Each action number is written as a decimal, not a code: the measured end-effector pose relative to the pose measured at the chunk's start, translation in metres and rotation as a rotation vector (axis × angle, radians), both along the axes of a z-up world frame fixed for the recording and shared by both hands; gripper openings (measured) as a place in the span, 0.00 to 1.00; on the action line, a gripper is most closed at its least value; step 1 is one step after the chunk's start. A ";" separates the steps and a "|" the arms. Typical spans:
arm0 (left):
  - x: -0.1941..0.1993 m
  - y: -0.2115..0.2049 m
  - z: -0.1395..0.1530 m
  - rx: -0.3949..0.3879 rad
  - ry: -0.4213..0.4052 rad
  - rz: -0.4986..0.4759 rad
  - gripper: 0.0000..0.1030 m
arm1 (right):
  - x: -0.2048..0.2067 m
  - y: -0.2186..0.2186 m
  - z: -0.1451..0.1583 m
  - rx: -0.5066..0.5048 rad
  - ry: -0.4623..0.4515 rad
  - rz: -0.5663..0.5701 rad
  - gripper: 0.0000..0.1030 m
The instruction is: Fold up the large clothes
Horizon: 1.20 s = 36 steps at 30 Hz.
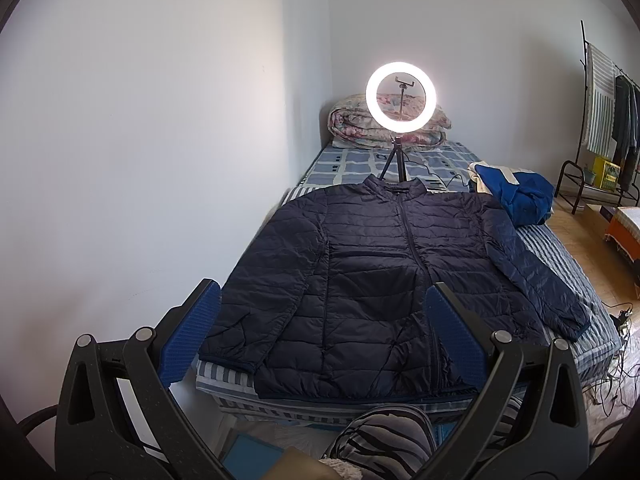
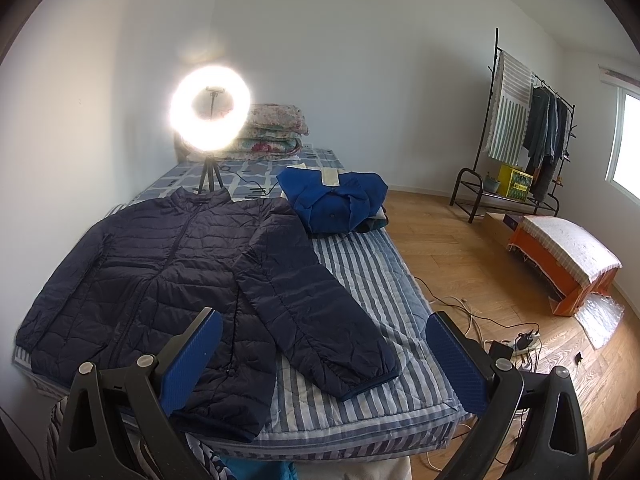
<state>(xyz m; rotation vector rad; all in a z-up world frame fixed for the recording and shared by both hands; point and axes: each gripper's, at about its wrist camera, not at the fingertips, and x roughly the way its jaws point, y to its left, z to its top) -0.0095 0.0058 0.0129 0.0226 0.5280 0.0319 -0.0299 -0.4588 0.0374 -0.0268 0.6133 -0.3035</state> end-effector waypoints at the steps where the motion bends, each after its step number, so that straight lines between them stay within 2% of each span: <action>1: 0.000 0.000 0.002 0.000 -0.001 -0.001 1.00 | 0.000 0.000 0.000 0.001 0.000 0.000 1.00; 36: 0.003 0.002 0.011 -0.005 -0.001 0.002 1.00 | 0.005 0.011 0.006 0.002 0.000 0.023 1.00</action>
